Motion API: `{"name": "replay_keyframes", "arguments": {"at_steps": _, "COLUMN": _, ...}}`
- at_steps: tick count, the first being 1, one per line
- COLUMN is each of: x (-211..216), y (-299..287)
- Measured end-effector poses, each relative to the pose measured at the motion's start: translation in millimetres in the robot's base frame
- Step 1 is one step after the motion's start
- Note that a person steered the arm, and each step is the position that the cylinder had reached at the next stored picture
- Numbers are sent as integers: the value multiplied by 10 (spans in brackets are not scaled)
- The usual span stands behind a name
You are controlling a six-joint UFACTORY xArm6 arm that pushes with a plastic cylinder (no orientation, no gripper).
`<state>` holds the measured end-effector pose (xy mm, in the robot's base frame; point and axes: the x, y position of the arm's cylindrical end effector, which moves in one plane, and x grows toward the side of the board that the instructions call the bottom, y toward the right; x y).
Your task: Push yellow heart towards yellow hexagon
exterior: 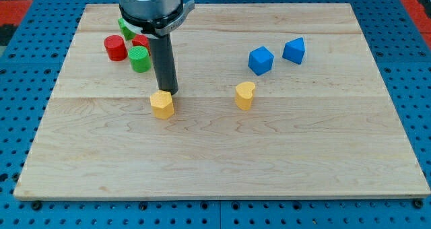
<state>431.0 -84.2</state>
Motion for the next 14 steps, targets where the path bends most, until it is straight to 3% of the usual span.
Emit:
{"name": "replay_keyframes", "arguments": {"at_steps": 1, "x": -10, "y": 100}}
{"name": "replay_keyframes", "arguments": {"at_steps": 2, "x": -129, "y": 838}}
{"name": "replay_keyframes", "arguments": {"at_steps": 4, "x": -154, "y": 1419}}
{"name": "replay_keyframes", "arguments": {"at_steps": 7, "x": 184, "y": 1460}}
{"name": "replay_keyframes", "arguments": {"at_steps": 8, "x": 184, "y": 1969}}
{"name": "replay_keyframes", "arguments": {"at_steps": 12, "x": 410, "y": 1877}}
{"name": "replay_keyframes", "arguments": {"at_steps": 14, "x": 415, "y": 901}}
